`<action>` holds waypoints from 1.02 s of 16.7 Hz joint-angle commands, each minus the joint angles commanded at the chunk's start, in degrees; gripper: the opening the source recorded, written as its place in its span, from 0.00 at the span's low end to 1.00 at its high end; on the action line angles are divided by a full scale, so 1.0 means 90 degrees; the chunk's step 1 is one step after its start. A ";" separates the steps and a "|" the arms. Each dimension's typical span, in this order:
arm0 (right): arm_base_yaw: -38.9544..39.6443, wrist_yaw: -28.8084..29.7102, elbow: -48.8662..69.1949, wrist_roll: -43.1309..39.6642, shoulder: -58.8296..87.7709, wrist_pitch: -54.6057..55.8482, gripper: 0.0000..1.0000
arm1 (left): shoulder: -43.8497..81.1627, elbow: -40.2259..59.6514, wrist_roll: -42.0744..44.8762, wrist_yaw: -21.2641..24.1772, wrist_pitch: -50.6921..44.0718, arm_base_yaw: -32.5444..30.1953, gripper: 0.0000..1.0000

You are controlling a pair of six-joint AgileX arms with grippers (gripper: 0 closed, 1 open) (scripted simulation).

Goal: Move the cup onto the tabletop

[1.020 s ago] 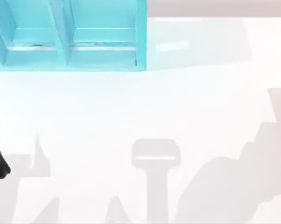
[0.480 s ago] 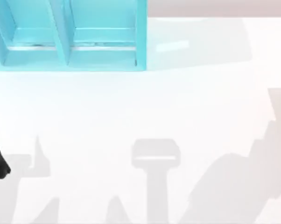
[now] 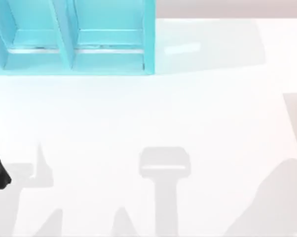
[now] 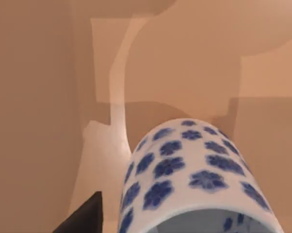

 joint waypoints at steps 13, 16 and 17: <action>-0.0001 0.0000 -0.0058 -0.0001 0.0020 0.0067 0.40 | 0.0000 0.0000 0.0000 0.0000 0.0000 0.0000 1.00; -0.0001 0.0000 -0.0058 -0.0001 0.0020 0.0067 0.17 | 0.0000 0.0000 0.0000 0.0000 0.0000 0.0000 1.00; -0.0001 0.0000 -0.0058 -0.0001 0.0020 0.0067 0.10 | 0.0000 0.0000 0.0000 0.0000 0.0000 0.0000 1.00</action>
